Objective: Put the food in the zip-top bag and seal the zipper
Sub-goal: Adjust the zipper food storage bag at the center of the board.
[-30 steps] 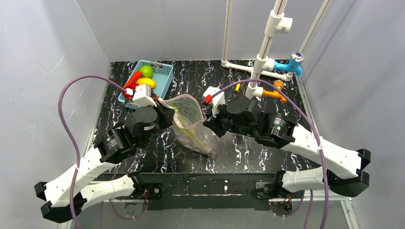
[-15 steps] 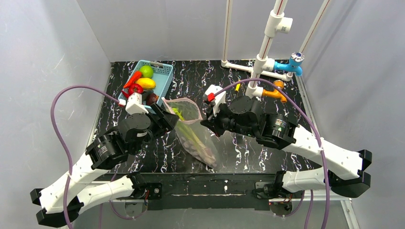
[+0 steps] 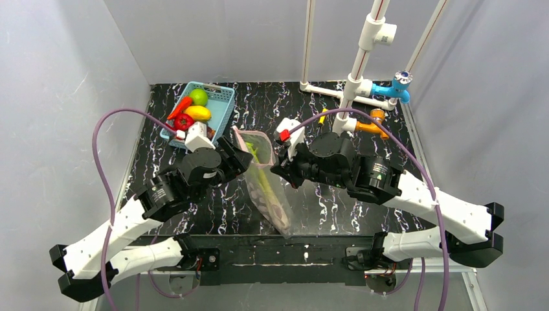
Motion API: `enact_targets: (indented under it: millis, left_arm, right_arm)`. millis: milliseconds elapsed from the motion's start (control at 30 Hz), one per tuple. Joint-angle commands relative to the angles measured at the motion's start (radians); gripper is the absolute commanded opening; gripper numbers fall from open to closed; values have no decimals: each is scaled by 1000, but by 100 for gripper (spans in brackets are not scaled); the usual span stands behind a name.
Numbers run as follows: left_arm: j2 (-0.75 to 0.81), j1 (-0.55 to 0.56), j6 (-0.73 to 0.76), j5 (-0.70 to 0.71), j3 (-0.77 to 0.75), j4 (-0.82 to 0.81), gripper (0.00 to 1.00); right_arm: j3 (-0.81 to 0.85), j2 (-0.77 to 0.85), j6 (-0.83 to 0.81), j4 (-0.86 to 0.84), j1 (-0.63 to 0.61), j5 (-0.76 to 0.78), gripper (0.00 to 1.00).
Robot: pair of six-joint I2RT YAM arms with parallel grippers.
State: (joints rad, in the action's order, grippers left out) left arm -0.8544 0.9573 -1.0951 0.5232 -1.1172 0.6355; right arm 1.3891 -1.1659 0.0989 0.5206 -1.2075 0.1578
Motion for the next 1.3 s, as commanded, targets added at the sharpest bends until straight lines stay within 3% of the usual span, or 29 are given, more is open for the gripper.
enact_targets:
  millis: [0, 133, 233, 267, 400, 633, 700, 867, 967, 1067, 1267]
  left_arm:
    - [14, -3, 46, 34, -21, -17, 55]
    - [43, -3, 89, 36, 14, -89, 48]
    - [43, -3, 84, 35, 13, -105, 68]
    - [42, -3, 84, 34, 9, -107, 70]
    - [16, -3, 56, 11, -22, -93, 65]
    - [-3, -4, -159, 26, 0, 1, 66]
    - [-10, -11, -170, 30, 9, -13, 61]
    - [-41, -23, -116, 30, -7, -39, 34]
    - [-24, -25, -61, 4, 36, -138, 15]
    - [5, -28, -13, -21, 69, -200, 0]
    - [67, -27, 76, -61, 110, -215, 0]
  right_arm:
    - [-9, 28, -22, -65, -18, 23, 1]
    - [-25, 29, -23, -69, -25, 24, 1]
    - [-28, 33, -23, -70, -28, 27, 1]
    - [-27, 34, -23, -70, -28, 28, 1]
    - [-30, 42, -27, -81, -29, 42, 1]
    - [-32, 44, -44, -100, -35, 56, 1]
    - [-27, 37, -54, -96, -39, 67, 1]
    - [-20, 27, -59, -71, -49, 79, 1]
    - [-28, 27, -49, -64, -55, 70, 1]
    - [-26, 24, -29, -51, -55, 63, 16]
    - [29, 23, 22, 0, -54, 152, 57]
